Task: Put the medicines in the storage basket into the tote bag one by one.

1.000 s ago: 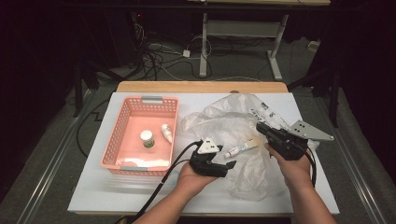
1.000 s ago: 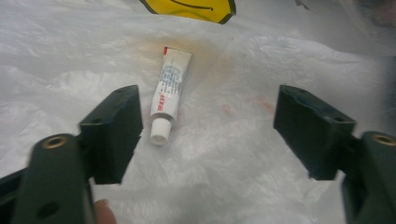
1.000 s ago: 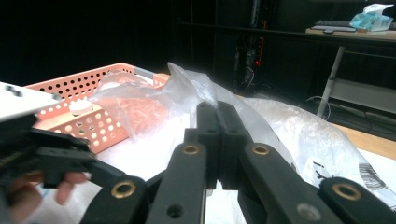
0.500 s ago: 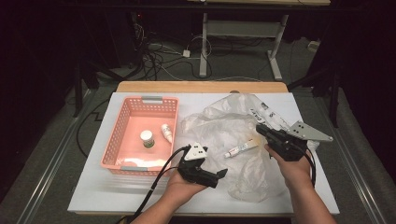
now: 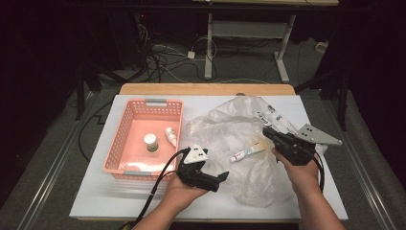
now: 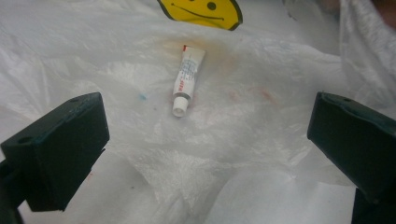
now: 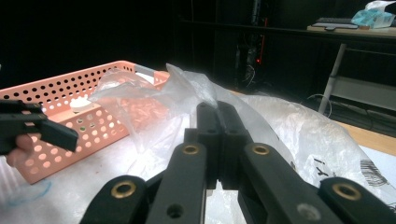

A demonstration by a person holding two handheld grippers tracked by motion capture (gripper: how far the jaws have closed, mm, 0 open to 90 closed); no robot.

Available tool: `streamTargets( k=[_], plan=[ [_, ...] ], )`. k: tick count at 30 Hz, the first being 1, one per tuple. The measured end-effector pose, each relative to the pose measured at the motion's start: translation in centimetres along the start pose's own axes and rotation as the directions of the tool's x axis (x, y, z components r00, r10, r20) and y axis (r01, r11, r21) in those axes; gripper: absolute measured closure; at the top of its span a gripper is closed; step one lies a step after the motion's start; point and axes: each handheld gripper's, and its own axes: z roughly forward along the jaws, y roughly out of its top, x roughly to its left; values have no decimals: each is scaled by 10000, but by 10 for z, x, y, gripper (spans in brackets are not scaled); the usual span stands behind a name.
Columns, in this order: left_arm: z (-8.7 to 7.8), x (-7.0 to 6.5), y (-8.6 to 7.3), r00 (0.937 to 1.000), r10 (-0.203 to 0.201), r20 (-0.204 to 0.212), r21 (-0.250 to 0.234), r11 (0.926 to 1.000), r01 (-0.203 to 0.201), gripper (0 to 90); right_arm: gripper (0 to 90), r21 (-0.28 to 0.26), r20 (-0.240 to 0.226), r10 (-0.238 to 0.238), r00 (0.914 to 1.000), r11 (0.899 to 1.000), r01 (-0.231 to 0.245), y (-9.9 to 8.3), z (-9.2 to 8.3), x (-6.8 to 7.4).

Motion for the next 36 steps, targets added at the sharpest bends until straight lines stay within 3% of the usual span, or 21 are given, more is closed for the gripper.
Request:
streamTargets(
  k=[9, 12, 21, 31, 36],
  plan=[
    [-27, 10, 0, 9990, -77, -435, -118, 9999, 72, 0, 900, -51, -15, -60, 10000, 10000, 60, 1, -1, -1],
    [-35, 15, -2, 9973, 1, -735, -86, 10000, -7, 0, 900, -27, -97, -100, 9999, 9999, 100, 1, -1, 0],
    [-54, 34, -7, 9904, -314, -1348, -70, 9995, 307, 0, 900, 47, -89, -96, 9999, 9999, 97, 0, -1, 2],
    [-86, 62, -17, 9719, -759, -2226, -205, 9971, 732, 0, 900, 11, -136, -176, 9998, 9998, 176, 0, -2, 0],
    [-98, 77, -21, 9586, -1146, -2607, -321, 9934, 1100, 0, 900, -29, -101, -114, 9999, 9999, 114, 1, -3, 0]
  ],
)
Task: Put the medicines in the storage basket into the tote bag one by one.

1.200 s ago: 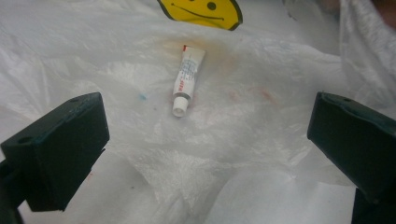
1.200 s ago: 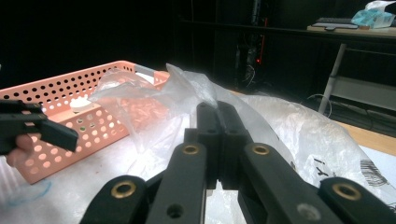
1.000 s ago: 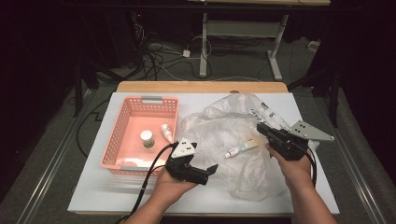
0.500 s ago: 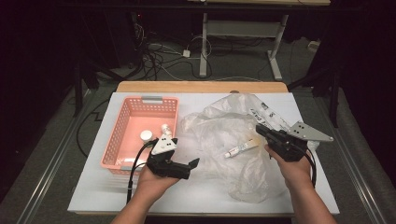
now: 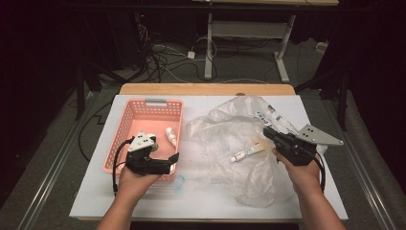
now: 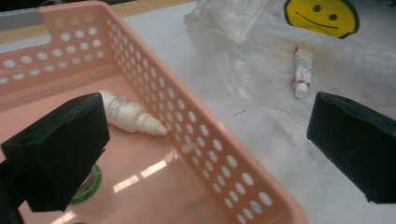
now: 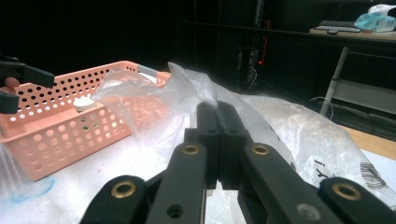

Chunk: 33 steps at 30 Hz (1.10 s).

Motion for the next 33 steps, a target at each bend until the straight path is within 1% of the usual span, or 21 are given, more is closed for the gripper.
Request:
streamTargets(
  k=[3, 7, 8, 11, 14, 19, 24, 28, 33],
  plan=[
    [-4, 9, -1, 9995, -109, -283, 59, 9999, 111, 0, 900, -45, 37, -5, 10000, 10000, 5, 0, -1, -1],
    [-10, 19, -2, 9986, -344, -402, 61, 9994, 346, 0, 900, -43, 30, -35, 10000, 10000, 35, 0, -1, -2],
    [-12, 22, -2, 9980, -393, -497, 63, 9992, 396, 0, 900, -52, 19, -35, 10000, 10000, 35, 0, -1, -2],
    [-17, 28, -3, 9963, -419, -744, 115, 9990, 429, 0, 900, -49, 28, -53, 10000, 10000, 53, 0, -1, -2],
    [-22, 35, -5, 9944, -606, -871, 59, 9981, 614, 0, 900, -53, 73, -25, 10000, 10000, 25, 1, -2, -1],
    [-28, 42, -7, 9913, -773, -1063, 15, 9970, 779, 0, 900, -114, 90, -69, 9999, 9999, 70, 1, -3, -2],
    [-30, 46, -8, 9898, -927, -1086, -137, 9957, 918, 0, 900, -116, 96, -60, 9999, 9999, 61, 1, -3, -2],
    [-31, 46, -7, 9910, -963, -929, -224, 9953, 946, 0, 900, -104, 99, -55, 9999, 9999, 56, 1, -3, -2],
    [-30, 45, -2, 9920, -940, -843, -487, 9947, 901, 0, 900, -100, 90, -55, 9999, 9999, 56, 1, -3, -2]
  ],
)
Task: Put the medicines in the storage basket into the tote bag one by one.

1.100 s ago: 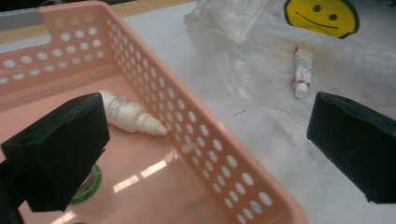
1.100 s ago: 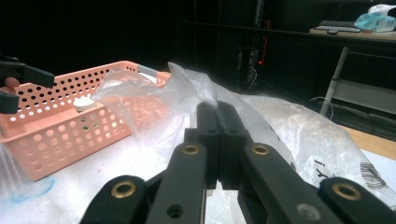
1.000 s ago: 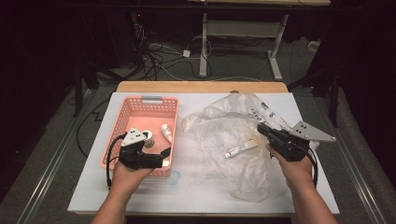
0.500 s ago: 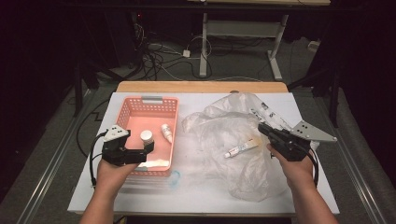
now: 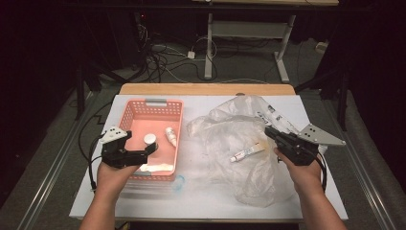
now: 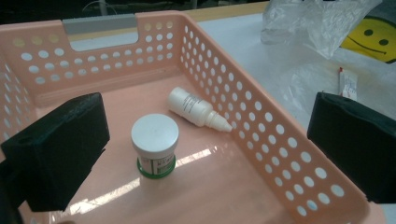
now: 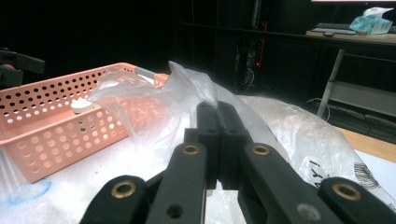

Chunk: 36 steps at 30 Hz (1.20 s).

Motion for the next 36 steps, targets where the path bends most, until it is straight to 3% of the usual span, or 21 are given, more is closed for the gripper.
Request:
streamTargets(
  k=[6, 12, 21, 27, 30, 36],
  plan=[
    [6, 0, 11, 9999, -51, 110, -175, 9998, 53, 0, 900, 3, -3, 34, 10000, 10000, -34, 0, 1, 0],
    [19, 3, 25, 9999, 109, 87, 72, 9999, -109, 0, 900, 6, 22, 64, 10000, 10000, -64, 0, 0, -1],
    [47, 21, 38, 9998, -36, -183, 1034, 9946, 55, 0, 900, -73, 23, 92, 10000, 9999, -91, 1, -1, -1],
    [61, 33, 35, 9989, -79, -459, 2166, 9761, 177, 10, 900, -30, 18, 164, 9999, 9999, -164, 0, 0, -1],
    [67, 38, 33, 9988, -68, -486, 2748, 9613, 199, 43, 900, -36, 1, 142, 9999, 9999, -142, 0, 0, -1],
    [76, 42, 28, 9997, -212, -112, 3860, 9222, 239, 154, 900, -5, -33, 135, 9999, 9999, -135, 0, 1, -1]
  ],
)
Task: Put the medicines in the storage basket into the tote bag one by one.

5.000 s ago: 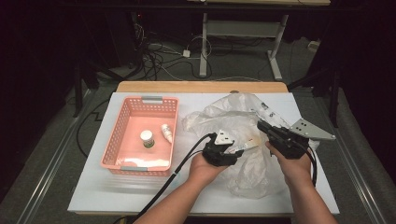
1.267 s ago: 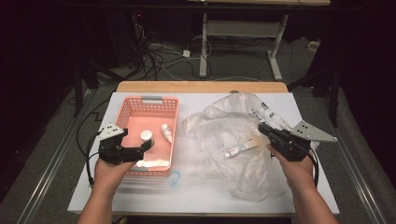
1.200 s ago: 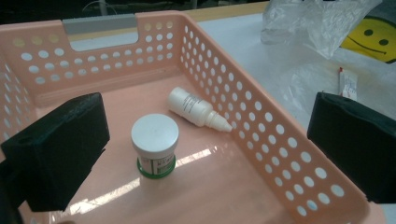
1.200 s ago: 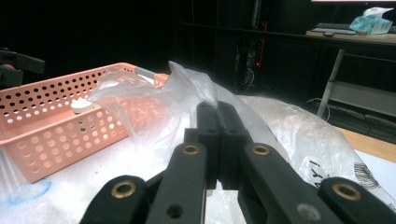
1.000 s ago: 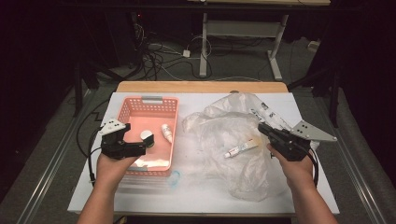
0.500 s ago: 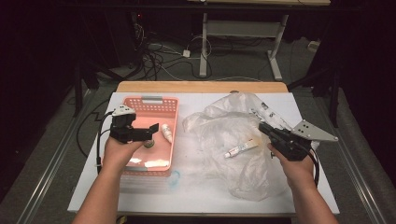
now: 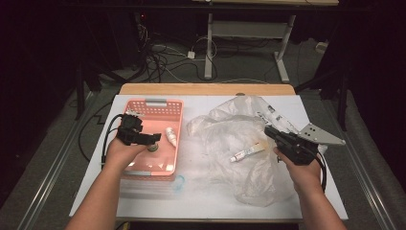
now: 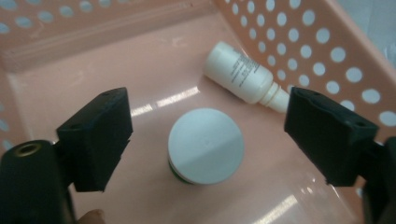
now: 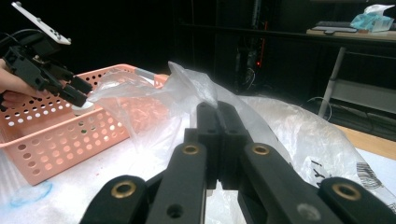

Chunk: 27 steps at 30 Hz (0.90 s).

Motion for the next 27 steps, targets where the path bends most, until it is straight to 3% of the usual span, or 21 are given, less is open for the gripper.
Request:
streamTargets(
  k=[5, 7, 20, 27],
  plan=[
    [7, 1, 1, 9997, 210, 97, 1203, 9925, -220, 222, 900, 45, -12, 12, 10000, 10000, -12, -1, 1, 1],
    [9, 0, 1, 9995, 326, 48, 1436, 9891, -329, 237, 900, 32, -24, 21, 10000, 10000, -21, 0, 1, 1],
    [15, -2, -3, 9983, 552, -181, 1705, 9840, -513, 477, 900, 54, -4, 19, 10000, 10000, -19, 0, 2, 2],
    [15, -3, -4, 9974, 691, -223, 1571, 9855, -647, 486, 900, 88, -20, -36, 10000, 10000, 36, -1, 2, 3]
  ],
)
